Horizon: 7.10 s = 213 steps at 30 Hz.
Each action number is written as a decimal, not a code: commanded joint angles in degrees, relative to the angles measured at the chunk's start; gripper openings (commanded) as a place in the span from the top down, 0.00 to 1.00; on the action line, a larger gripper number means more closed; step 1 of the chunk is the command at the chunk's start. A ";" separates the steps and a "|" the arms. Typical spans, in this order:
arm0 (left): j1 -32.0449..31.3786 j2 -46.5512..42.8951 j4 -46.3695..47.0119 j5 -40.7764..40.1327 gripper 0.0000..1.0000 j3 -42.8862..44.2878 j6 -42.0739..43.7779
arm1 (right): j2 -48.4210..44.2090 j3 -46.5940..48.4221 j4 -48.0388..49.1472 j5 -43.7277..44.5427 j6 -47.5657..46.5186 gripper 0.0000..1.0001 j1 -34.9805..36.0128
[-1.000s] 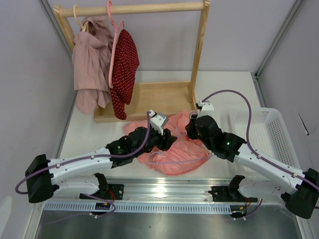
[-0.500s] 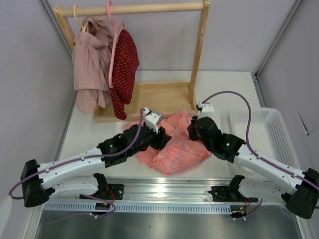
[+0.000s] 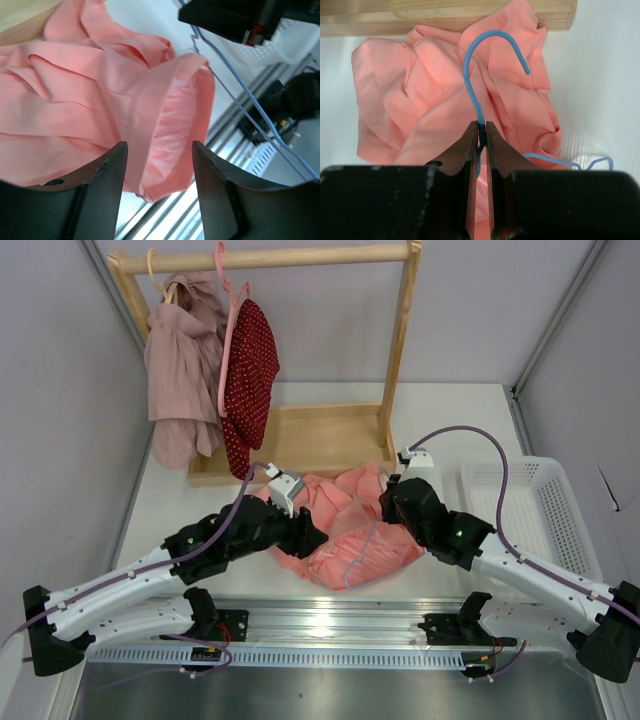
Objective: Place the skirt on the hanger
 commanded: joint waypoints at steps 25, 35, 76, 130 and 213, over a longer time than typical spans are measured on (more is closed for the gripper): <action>3.06 -0.05 -6.38 14.42 0.31 14.28 -1.07 | -0.01 -1.98 3.42 9.69 4.87 1.00 1.47; 1.83 12.70 -6.20 21.12 0.34 16.13 1.83 | -0.19 -1.72 3.33 10.75 5.14 1.00 2.00; 0.51 26.68 16.65 19.45 1.00 6.02 13.34 | -8.98 -4.35 1.57 -27.39 -6.37 0.34 -16.97; 7.63 23.70 12.70 21.92 0.63 3.74 14.22 | -8.19 -9.98 8.08 -32.93 -8.48 1.00 -19.45; 21.77 -4.53 6.80 -8.69 1.00 -22.90 -17.34 | -1.34 -7.87 13.79 -16.15 4.96 1.00 -13.56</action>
